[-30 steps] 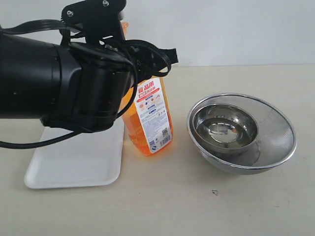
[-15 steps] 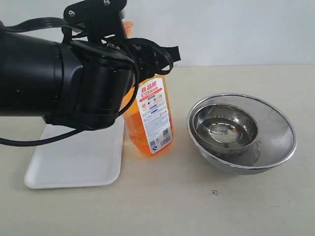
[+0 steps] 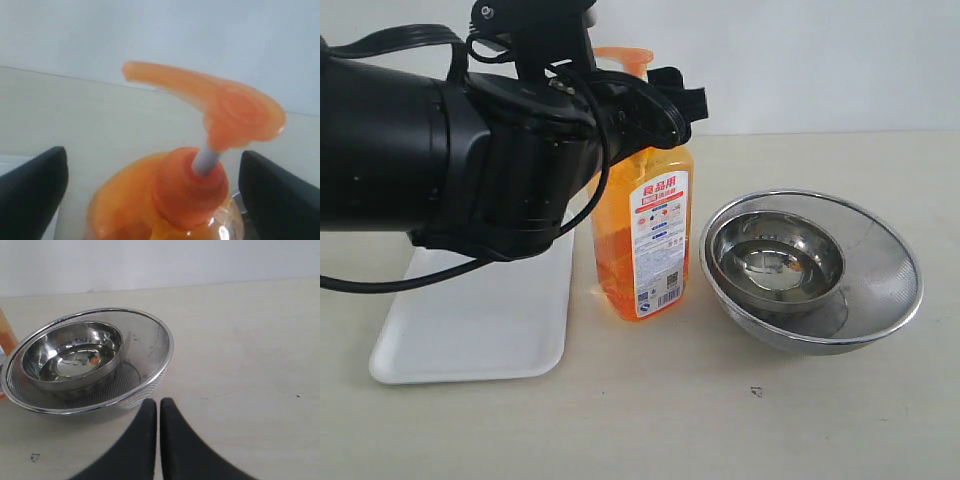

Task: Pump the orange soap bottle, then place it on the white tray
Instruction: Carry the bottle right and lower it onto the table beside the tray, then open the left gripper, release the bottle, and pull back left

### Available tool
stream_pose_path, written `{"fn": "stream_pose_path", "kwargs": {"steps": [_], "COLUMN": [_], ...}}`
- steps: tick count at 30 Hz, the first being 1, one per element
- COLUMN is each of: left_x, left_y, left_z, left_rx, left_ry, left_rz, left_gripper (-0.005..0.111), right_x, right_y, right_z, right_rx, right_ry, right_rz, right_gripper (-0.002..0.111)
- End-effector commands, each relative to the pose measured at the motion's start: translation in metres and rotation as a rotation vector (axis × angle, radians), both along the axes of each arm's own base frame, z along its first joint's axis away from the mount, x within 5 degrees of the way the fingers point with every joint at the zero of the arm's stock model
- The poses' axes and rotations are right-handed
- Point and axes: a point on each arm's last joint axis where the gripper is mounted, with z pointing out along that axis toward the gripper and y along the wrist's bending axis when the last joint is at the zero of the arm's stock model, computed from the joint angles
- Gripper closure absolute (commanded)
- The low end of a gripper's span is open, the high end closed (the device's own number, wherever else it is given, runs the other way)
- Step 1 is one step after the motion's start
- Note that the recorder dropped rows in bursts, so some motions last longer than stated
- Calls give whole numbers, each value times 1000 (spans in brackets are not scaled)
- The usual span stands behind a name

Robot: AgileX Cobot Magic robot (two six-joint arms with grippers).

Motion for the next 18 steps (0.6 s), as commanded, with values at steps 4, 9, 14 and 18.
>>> {"fn": "stream_pose_path", "kwargs": {"steps": [4,9,14,18], "left_x": [-3,-6,-12,-18], "left_y": [-3,-2,-1,0], "left_z": [1,3,18,28], "left_rx": [62,191,202,217], "left_ry": [19,34,1,-25], "left_rz": [-61,-136,-213,-293], "left_gripper": [20,20,20,20], "right_x": [0,0,0,0], "right_y": [0,0,0,0], "right_z": [1,1,1,1], "right_rx": [-1,-1,-1,-1], "right_ry": [-16,-16,-16,-16], "right_rz": [-3,-3,-3,-3], "right_gripper": [109,109,109,109]}}
